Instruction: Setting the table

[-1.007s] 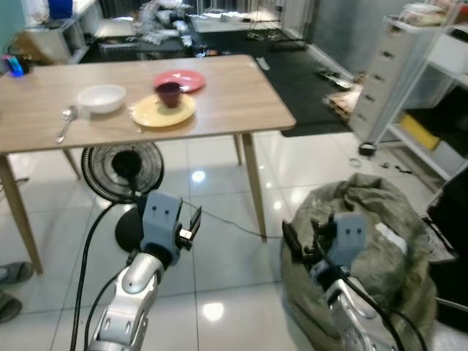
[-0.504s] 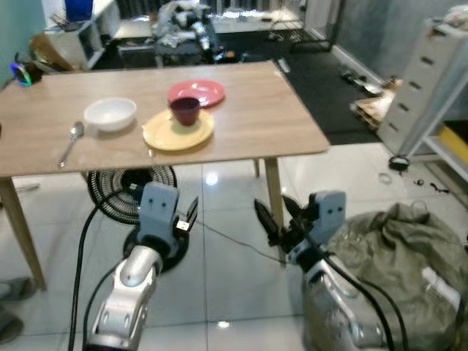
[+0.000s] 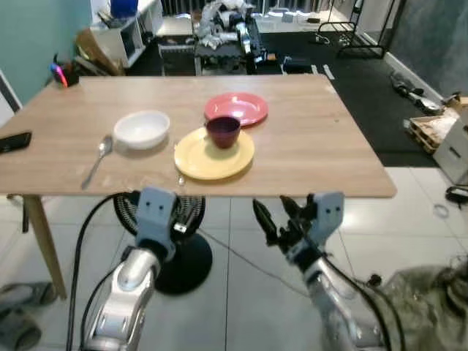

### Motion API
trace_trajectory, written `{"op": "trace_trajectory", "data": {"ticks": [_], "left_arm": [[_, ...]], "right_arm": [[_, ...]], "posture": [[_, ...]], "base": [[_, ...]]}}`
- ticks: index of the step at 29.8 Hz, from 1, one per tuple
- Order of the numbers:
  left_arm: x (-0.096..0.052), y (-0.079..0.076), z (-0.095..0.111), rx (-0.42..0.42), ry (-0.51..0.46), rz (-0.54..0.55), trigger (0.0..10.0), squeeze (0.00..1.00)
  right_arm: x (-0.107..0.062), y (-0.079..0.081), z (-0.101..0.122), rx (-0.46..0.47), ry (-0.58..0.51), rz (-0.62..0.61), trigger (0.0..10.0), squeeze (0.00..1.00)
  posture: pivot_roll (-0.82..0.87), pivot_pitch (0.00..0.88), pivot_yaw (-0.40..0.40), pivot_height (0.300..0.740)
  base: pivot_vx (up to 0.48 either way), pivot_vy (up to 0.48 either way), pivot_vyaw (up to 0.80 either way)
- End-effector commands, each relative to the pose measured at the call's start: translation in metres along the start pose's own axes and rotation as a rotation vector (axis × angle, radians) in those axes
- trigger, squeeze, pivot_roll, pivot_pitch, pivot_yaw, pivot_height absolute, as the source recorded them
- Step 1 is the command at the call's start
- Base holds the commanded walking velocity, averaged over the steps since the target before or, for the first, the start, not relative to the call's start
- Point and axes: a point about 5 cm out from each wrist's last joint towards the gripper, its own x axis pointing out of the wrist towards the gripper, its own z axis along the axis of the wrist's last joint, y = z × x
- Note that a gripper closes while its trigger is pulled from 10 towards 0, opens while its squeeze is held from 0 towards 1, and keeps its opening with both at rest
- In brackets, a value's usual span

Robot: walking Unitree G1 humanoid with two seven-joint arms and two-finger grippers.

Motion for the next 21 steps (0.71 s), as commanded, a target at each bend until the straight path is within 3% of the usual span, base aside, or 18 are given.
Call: {"op": "trace_trajectory", "data": {"ticks": [1,21], "left_arm": [[-0.004,0.005,-0.004,0.01,0.022,0.018,10.0,0.0],[-0.006,0.003,-0.004,0.006,0.027,0.014,10.0,0.0]], "right_arm": [[0.001,0.007,-0.003,0.017,0.008,0.011,10.0,0.0],[-0.001,-0.008,0.001,-0.066,0.017,-0.042,10.0,0.0]], "posture": [[-0.01,0.0,0.094,0.74],[-0.01,0.0,0.093,0.74]], "base": [[0.442,0.0,0.0],[0.434,0.0,0.0]]}}
